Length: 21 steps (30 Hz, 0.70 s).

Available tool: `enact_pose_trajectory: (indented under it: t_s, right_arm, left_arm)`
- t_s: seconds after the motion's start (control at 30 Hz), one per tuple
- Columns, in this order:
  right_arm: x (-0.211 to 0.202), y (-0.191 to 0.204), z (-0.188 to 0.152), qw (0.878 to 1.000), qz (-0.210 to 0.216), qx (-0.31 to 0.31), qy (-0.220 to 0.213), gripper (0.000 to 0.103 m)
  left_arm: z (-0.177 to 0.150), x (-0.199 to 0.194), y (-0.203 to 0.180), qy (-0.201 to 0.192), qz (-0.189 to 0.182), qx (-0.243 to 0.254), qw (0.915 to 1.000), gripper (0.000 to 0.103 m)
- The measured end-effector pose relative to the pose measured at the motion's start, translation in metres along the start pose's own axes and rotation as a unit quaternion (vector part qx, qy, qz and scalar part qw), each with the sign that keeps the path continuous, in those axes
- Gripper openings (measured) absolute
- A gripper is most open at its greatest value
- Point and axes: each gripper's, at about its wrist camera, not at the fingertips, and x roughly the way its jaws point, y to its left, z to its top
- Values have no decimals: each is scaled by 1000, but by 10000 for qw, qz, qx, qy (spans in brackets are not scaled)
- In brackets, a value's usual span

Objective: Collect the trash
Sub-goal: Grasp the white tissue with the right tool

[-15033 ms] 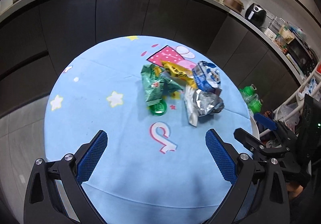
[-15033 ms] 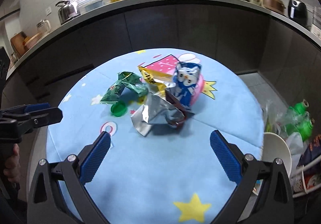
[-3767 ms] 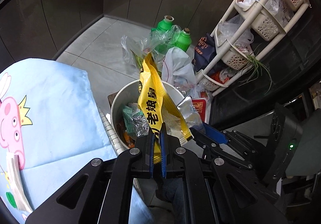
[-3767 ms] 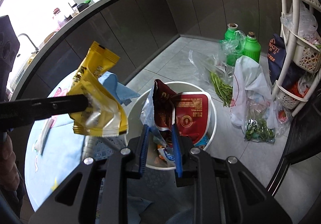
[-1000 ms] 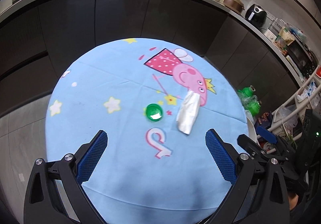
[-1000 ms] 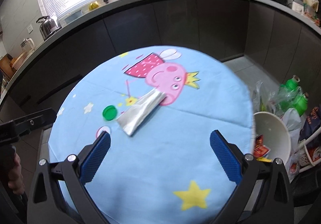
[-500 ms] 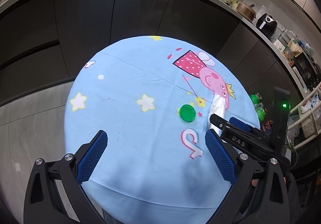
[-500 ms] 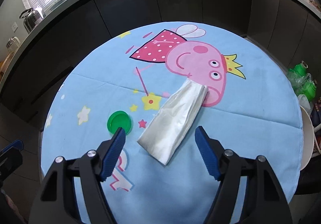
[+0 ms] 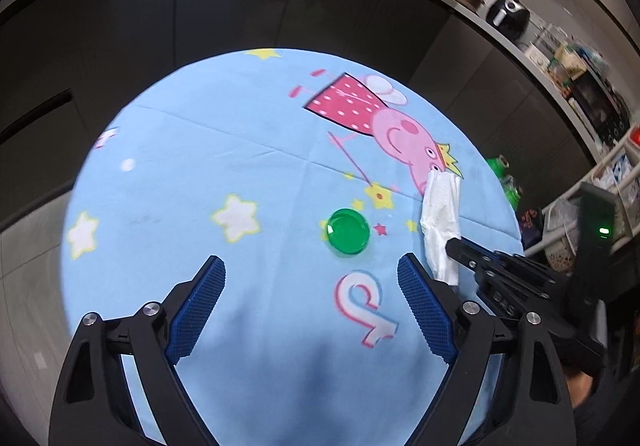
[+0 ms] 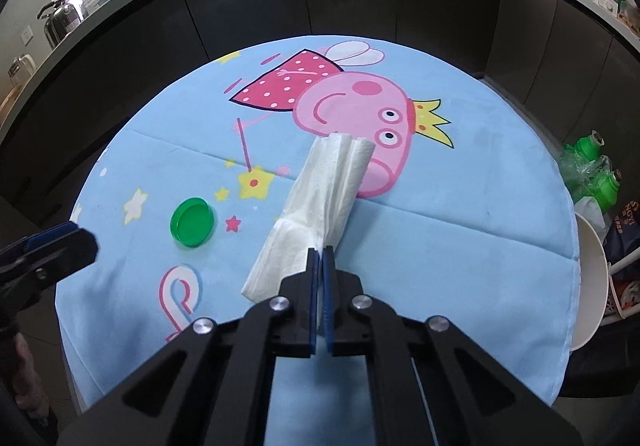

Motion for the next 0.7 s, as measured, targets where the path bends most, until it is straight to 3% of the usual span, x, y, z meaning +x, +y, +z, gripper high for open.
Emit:
enact_pose_trajectory:
  t_s: [0.2, 0.57, 0.63, 0.7]
  right_arm:
    - [-10, -5, 1, 9999, 76, -10, -104, 4]
    - [-4, -13, -2, 9999, 76, 73, -92, 8]
    - [-3, -14, -2, 9998, 102, 117, -104, 14]
    - [-4, -12, -1, 9996, 152, 174, -130, 31]
  left_arm:
    - [8, 41, -26, 242, 80, 395, 9989, 63]
    - [11, 68, -32, 430, 244, 549, 9973, 43]
    - [11, 67, -30, 429, 249, 537, 9973, 39]
    - [11, 66, -29, 426, 237, 522, 9974, 37]
